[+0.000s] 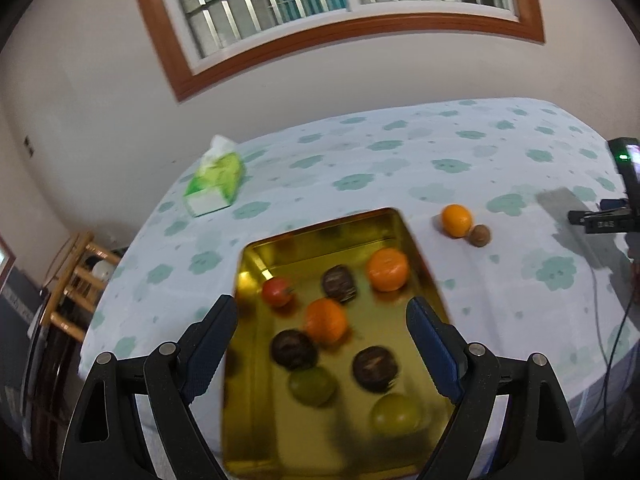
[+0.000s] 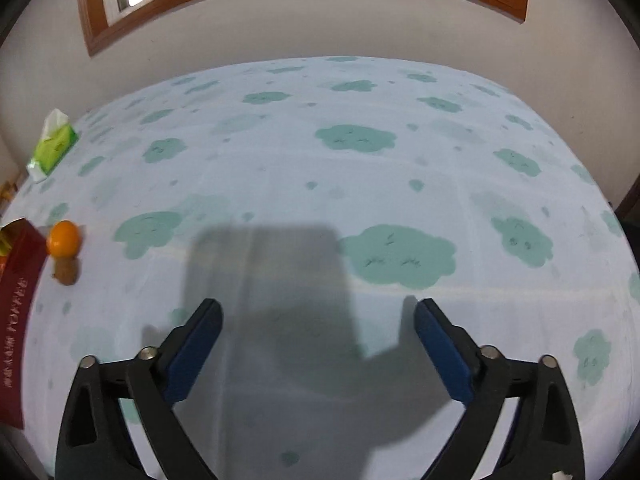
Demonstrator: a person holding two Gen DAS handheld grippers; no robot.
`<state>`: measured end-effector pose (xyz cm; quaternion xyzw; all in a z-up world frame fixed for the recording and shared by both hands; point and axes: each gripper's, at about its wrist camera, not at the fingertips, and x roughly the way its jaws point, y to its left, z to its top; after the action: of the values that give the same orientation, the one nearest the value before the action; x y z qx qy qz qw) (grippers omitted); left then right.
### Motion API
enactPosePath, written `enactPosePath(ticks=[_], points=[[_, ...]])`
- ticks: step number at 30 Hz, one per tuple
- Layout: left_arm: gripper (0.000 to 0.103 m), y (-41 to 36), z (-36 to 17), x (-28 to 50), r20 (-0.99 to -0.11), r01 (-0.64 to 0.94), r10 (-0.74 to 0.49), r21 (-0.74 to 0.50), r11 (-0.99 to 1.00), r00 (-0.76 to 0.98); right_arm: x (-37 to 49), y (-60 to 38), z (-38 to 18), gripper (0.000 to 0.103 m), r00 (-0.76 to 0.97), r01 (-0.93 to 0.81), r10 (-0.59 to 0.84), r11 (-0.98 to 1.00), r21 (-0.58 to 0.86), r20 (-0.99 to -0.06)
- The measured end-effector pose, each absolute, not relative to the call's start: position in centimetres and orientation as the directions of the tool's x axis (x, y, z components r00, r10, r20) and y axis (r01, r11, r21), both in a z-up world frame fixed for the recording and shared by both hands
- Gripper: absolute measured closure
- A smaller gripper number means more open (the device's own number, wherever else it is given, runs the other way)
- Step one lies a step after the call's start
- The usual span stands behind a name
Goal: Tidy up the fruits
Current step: 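Grasp the second mandarin on the cloth with the left gripper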
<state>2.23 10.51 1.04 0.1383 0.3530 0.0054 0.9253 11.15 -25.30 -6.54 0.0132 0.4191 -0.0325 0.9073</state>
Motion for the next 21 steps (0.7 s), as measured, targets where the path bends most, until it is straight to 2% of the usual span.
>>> enactPosePath(ticks=[7, 17, 21], points=[[0.017, 6.7, 1.3, 5.1, -0.672, 0.199, 0.051, 0.29, 0.936, 0.739, 11.7, -25.9, -6.3, 0.0, 0.632, 0.058, -0.046, 0.998, -0.012, -0.774], [0.017, 2.5, 1.1, 11.8, -0.768, 0.363, -0.128, 0.144, 0.92, 0.628, 11.2, -25.5, -6.4, 0.0, 0.649, 0.054, -0.045, 0.998, -0.013, -0.76], [0.024, 1.2, 0.3, 14.5, -0.807, 0.368, -0.178, 0.052, 0.928, 0.562, 11.1, -25.5, -6.3, 0.0, 0.649, 0.053, -0.044, 0.999, -0.012, -0.759]])
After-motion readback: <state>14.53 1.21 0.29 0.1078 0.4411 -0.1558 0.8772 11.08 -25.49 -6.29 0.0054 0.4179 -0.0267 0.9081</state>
